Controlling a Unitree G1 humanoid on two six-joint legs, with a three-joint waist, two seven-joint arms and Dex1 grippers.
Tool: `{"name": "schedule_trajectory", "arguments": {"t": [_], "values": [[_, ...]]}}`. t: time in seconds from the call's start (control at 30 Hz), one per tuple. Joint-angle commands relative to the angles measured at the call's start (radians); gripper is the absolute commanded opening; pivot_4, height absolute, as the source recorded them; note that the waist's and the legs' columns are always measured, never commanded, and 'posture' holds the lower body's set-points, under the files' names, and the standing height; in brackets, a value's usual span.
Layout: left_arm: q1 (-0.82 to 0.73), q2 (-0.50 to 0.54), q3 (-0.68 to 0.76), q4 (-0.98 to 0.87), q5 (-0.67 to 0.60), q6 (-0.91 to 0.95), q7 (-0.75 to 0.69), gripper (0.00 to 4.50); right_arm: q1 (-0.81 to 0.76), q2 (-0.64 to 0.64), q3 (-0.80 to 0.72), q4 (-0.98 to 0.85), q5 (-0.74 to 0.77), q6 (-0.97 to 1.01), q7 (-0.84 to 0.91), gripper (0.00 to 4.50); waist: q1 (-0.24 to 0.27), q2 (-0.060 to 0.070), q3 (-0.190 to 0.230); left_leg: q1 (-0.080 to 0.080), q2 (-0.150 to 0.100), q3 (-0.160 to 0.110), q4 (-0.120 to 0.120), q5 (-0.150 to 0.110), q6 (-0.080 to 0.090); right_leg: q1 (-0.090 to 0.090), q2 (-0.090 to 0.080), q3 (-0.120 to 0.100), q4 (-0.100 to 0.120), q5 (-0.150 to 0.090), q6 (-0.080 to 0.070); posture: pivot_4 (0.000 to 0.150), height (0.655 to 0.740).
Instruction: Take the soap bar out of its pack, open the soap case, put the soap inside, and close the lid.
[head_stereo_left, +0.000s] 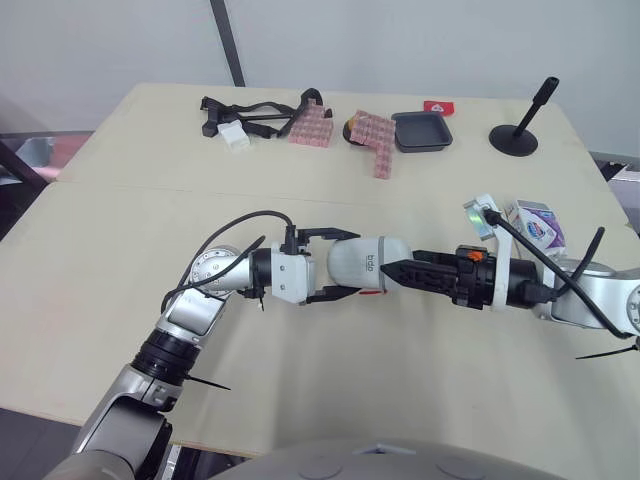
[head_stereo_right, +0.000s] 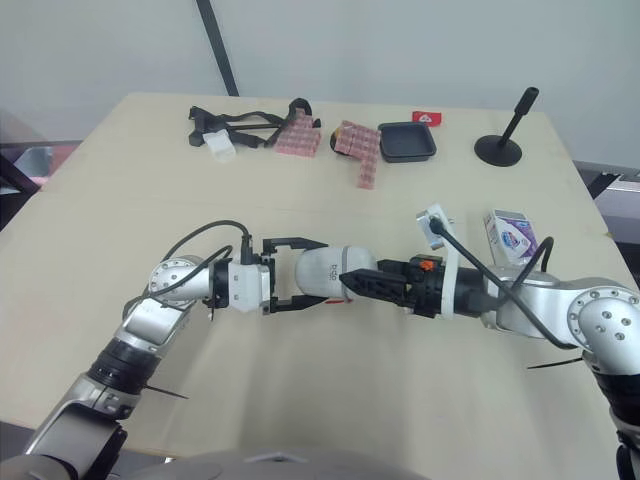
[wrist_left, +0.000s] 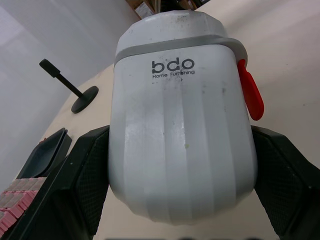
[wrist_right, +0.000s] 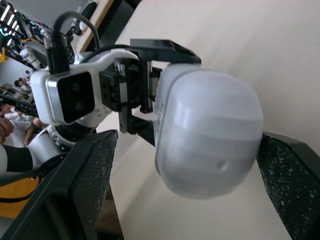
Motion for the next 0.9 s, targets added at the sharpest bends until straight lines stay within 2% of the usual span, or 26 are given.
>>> {"name": "schedule_trajectory", "arguments": {"t": [0.03, 0.9], "values": [[-0.001, 0.006, -0.007, -0.037, 0.006, -0.039, 0.021, 3.47, -0.007, 0.000, -0.005, -0.010, 0.065, -0.025, -0.017, 4.50, 0.000, 0.000, 0.000, 0.000, 0.000, 0.000, 0.000, 0.000, 0.000, 0.000, 0.000, 0.000, 0.000, 0.000, 0.000, 0.150, 0.7400], [0.005, 0.017, -0.026, -0.052, 0.015, -0.077, 0.065, 3.47, 0.004, -0.006, -0.023, -0.001, 0.068, -0.021, 0.031, 4.50, 0.000, 0.000, 0.000, 0.000, -0.002, -0.001, 0.000, -0.001, -0.001, 0.001, 0.001, 0.000, -0.001, 0.000, 0.001, 0.150, 0.7400]]}}
